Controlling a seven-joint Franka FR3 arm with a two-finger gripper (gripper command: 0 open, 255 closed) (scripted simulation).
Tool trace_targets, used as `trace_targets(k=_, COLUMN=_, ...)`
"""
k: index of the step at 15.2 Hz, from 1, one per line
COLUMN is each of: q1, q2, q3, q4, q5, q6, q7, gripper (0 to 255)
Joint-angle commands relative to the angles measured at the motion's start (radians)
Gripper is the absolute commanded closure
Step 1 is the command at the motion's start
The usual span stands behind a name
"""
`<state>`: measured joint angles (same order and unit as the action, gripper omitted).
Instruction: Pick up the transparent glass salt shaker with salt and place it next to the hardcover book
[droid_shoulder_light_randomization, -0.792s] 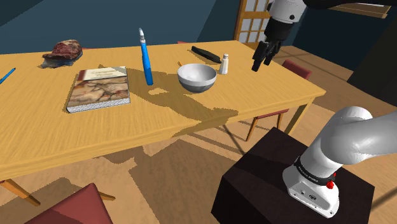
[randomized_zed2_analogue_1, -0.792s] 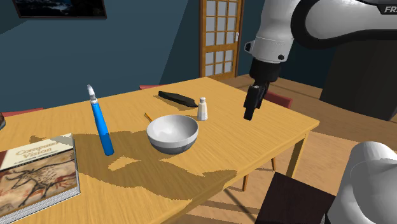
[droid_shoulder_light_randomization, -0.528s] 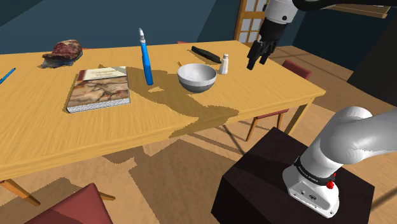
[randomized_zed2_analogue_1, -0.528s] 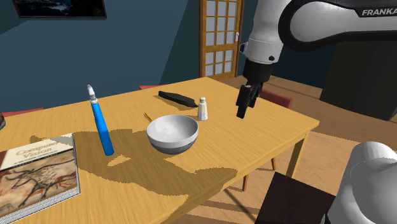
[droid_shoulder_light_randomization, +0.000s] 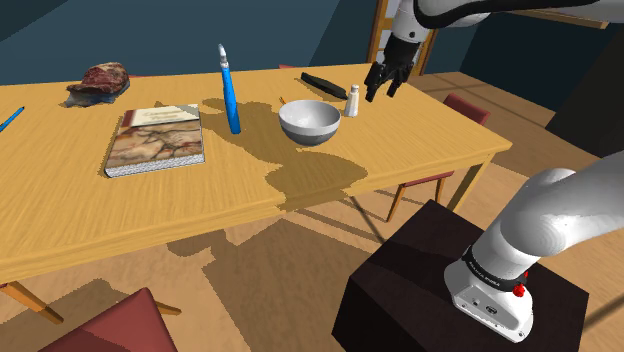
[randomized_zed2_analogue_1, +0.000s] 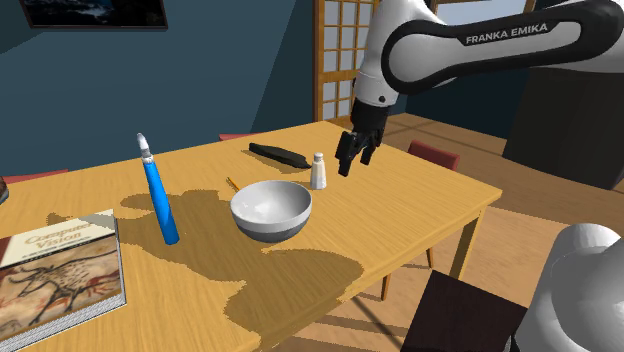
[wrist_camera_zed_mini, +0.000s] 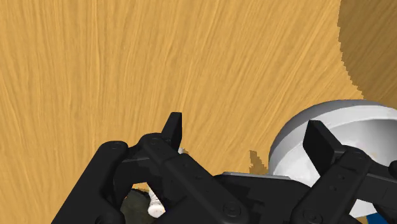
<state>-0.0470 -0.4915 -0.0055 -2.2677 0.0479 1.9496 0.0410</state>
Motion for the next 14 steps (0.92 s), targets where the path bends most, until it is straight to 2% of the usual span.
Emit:
trace_targets(k=1, q1=-0.014, q2=0.063, q3=-0.018, q4=0.028, q5=0.001, q6=0.049, q7=-0.002, gripper=0)
trace_targets(k=12, q1=-0.068, q2=0.412, q3=-0.094, q4=0.272, q5=0.055, q6=0.217, q7=0.005, gripper=0)
trace_targets(k=14, q1=-0.071, q2=0.438, q3=-0.098, q4=0.283, q5=0.062, q6=0.235, q7=0.003, gripper=0)
